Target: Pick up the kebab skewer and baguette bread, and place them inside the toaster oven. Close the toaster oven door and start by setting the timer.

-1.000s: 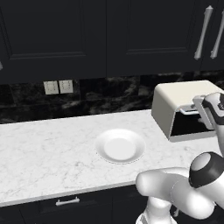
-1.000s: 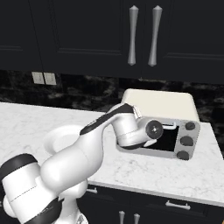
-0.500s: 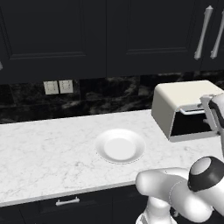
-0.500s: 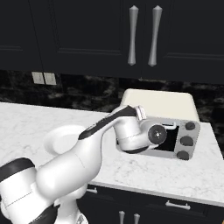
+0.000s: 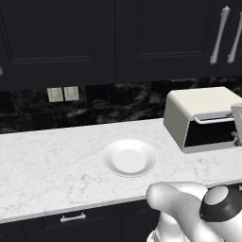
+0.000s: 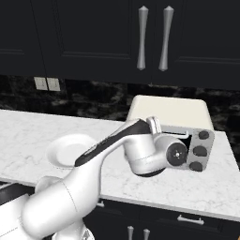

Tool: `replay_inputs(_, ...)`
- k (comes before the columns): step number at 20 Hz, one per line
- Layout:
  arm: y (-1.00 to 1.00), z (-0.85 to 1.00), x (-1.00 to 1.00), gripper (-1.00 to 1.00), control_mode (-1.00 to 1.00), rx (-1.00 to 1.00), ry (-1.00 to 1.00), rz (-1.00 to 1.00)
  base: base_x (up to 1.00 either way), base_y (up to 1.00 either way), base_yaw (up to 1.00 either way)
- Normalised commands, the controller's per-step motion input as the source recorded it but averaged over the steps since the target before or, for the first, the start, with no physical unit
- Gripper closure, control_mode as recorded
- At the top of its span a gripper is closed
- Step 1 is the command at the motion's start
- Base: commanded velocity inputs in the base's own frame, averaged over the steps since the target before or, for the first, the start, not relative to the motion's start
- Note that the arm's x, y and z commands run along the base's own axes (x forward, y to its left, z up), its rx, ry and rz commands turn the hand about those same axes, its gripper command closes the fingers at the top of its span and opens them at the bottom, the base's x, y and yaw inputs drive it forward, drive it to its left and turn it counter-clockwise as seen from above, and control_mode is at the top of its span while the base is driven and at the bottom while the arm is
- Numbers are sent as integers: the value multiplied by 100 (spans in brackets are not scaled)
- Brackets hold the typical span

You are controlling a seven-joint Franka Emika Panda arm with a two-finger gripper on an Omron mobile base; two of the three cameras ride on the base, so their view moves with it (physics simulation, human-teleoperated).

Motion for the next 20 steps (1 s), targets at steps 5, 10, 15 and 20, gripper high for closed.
replay_inputs(5, -12, -5, -28, -100, -100, -8, 3, 9, 0, 0, 0)
replay_inputs(10, -28, -16, -3, -100, -100, -10, 0, 6, 0, 0, 0)
replay_inputs(15, -58, -11, -22, -100, -100, 0, 0, 3, 0, 0, 0)
replay_inputs(20, -78, -17, -13, -100, -100, 0, 0, 5, 0, 0, 0)
